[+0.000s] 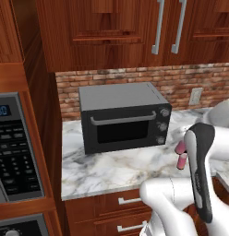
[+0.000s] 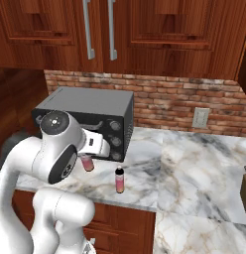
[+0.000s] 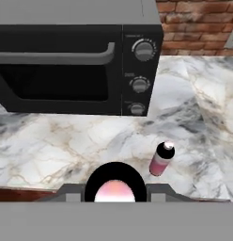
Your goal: Move the drinks to the dining counter.
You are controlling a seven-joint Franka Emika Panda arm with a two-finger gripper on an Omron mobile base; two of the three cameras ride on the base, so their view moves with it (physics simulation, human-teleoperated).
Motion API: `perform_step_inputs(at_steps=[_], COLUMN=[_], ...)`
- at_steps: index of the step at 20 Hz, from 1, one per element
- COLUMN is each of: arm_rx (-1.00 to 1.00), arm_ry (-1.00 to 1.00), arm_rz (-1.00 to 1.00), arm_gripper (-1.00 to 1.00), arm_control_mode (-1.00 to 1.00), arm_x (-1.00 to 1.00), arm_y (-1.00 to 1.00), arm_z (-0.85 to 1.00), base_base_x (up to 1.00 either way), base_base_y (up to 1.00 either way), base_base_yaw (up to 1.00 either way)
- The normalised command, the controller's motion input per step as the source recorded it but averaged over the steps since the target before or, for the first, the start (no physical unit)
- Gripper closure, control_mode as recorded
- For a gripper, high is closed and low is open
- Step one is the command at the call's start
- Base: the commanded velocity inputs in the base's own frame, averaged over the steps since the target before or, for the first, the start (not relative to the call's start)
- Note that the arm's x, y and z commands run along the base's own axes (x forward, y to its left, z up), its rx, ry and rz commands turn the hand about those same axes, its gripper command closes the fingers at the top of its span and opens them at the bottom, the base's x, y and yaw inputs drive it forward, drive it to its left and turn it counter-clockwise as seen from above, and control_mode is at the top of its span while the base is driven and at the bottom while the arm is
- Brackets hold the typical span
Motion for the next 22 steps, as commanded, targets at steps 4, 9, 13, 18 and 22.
perform_step_inputs(at_steps=[4,9,13,18,22], arm_rx=[0.04,0.00,0.00,0.00,0.00], arm_ry=[-0.22,-0.15,-0.07,0.00,0.00], arm_rz=[0.00,0.00,0.00,0.00,0.00], arm_gripper=[1.00,1.00,1.00,1.00,1.00], arm_control_mode=[-1.00,-1.00,-1.00,1.00,1.00], arm_x=[-0.66,-0.48,-0.13,0.00,0.00], arm_y=[0.00,0.09,0.16,0.01,0.00], arm_z=[0.67,0.16,0.00,0.00,0.00], base_base_x=[0.00,0.00,0.00,-0.01,-0.46], base_base_y=[0.00,0.00,0.00,0.00,0.00], base_base_yaw=[0.00,0.00,0.00,0.00,0.00])
